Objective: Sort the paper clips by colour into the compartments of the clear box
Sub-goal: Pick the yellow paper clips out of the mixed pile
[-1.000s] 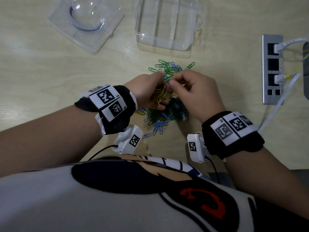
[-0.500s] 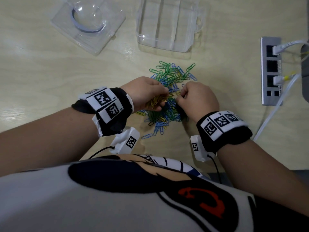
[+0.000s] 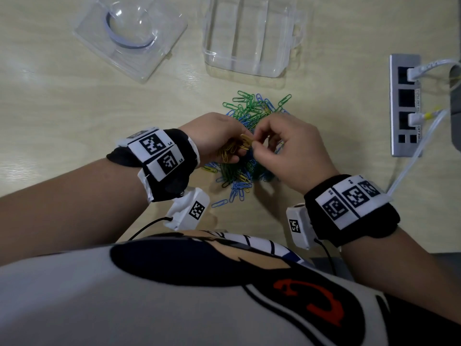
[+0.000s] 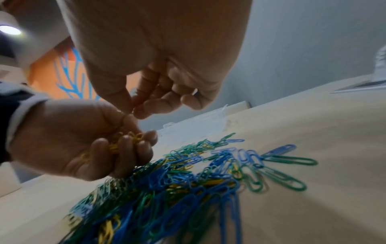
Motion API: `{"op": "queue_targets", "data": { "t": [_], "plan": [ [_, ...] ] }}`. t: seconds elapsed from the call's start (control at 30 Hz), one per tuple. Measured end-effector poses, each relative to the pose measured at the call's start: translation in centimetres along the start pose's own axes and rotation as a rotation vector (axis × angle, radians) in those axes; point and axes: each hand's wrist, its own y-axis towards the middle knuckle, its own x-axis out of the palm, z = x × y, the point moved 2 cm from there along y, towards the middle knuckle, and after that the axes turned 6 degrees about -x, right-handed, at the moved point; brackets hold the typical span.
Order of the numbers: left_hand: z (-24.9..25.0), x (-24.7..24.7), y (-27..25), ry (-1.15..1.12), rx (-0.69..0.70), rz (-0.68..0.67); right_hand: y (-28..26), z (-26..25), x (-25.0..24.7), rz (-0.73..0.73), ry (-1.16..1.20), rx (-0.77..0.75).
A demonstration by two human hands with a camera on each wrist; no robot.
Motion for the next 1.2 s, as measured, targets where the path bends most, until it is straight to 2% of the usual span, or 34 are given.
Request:
{"op": "queue_targets", "data": {
  "t": [0.1, 0.2, 0.27, 0.33, 0.4, 0.5, 0.6, 0.73, 0.93, 1.07, 1.2],
  "plan": [
    [-0.1, -0.1, 0.2, -0.011, -0.009, 0.004, 0.3, -0.5, 1.0, -0.058, -0.112, -0.124],
    [-0.2, 0.0, 0.2, -0.040, -0.011, -0.007, 0.6, -0.5, 1.6, -0.014, -0.137, -0.141],
    [-0.3, 0.0, 0.1, -0.042, -0.018, 0.000, 1.0, -0.1, 1.3, 0.077, -0.077, -0.090],
    [-0.3, -0.3, 0.1, -0.033, -0.026, 0.010, 1.5, 1.2, 0.9, 0.126, -0.120, -0.001],
    [-0.4, -0.5, 0.1, -0.024, -0.022, 0.004, 2.1, 2.7, 1.0, 0.014, -0.267, 0.097],
    [-0.4, -0.6, -0.1, -0.009, -0.017, 0.011, 2.2, 3.8, 1.7, -0.189, -0.480, 0.132],
    [-0.3, -0.8, -0.2, -0.007, -0.017, 0.023, 2.3, 3.8, 1.6, -0.165, -0.509, 0.114],
    [-0.2, -1.1, -0.3, -0.012, -0.030, 0.045, 2.4, 4.1, 0.1, -0.089, -0.456, 0.174],
    [0.0, -1.3, -0.4, -0.023, -0.027, 0.062, 2.3, 4.8, -1.5, -0.127, -0.472, 0.307],
    [0.1, -1.1, -0.5, -0.017, -0.029, 0.064, 2.5, 4.0, -0.6, -0.149, -0.423, 0.222],
    [0.1, -1.0, -0.5, -0.007, -0.027, 0.062, 2.3, 3.6, 1.2, -0.261, -0.538, 0.119]
  ]
}}
